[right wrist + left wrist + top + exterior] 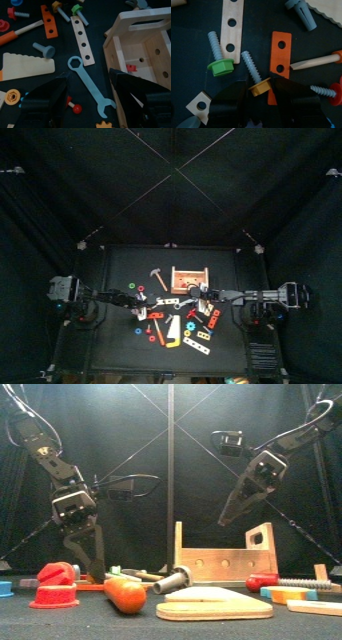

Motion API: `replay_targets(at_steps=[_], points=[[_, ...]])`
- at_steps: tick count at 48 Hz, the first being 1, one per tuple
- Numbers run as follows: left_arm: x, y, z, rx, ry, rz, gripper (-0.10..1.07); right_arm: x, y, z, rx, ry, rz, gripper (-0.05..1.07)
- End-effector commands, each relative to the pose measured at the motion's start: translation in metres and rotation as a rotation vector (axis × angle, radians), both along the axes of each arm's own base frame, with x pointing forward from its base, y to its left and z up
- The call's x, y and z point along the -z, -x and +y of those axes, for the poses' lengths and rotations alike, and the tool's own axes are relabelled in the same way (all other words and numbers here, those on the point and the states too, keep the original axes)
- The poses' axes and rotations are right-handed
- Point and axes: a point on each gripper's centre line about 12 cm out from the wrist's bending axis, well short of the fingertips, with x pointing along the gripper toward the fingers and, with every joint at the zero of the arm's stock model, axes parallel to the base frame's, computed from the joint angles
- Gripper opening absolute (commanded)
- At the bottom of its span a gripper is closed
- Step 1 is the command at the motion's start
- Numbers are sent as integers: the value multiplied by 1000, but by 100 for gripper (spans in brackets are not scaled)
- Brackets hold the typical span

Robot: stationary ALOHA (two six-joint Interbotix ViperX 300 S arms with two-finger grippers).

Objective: Place yellow screw into toolbox

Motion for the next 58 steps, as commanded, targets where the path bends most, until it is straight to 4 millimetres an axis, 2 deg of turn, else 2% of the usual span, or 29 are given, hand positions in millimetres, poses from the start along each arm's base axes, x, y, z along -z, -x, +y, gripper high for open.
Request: replay_targets(at_steps=[1,6,10,19,25,37,49,58], points=[[-9,-4,-1,6,-5,-32,58,-7,-1,-1,2,4,-26,93],[-13,-6,-1,11,-9,-46,58,-8,-2,-1,0,9,-28,93],[-26,-9,0,23,-21,-88,58,-9,-2,-1,-2,12,-31,93],[-76,-23,5,55,-82,-250,58,-15,2,-2,1,17,-50,93],[-101,-35,24,36,-135,-346,58,-29,8,-1,-1,28,-96,93],[-132,-59,63,-52,-199,-521,58,-54,32,1,6,52,-193,93],[-147,-93,97,-123,-245,-672,58,-55,53,-1,34,53,-221,93],[-135,-120,120,-162,-246,-657,59,-53,54,-2,42,49,-215,93]])
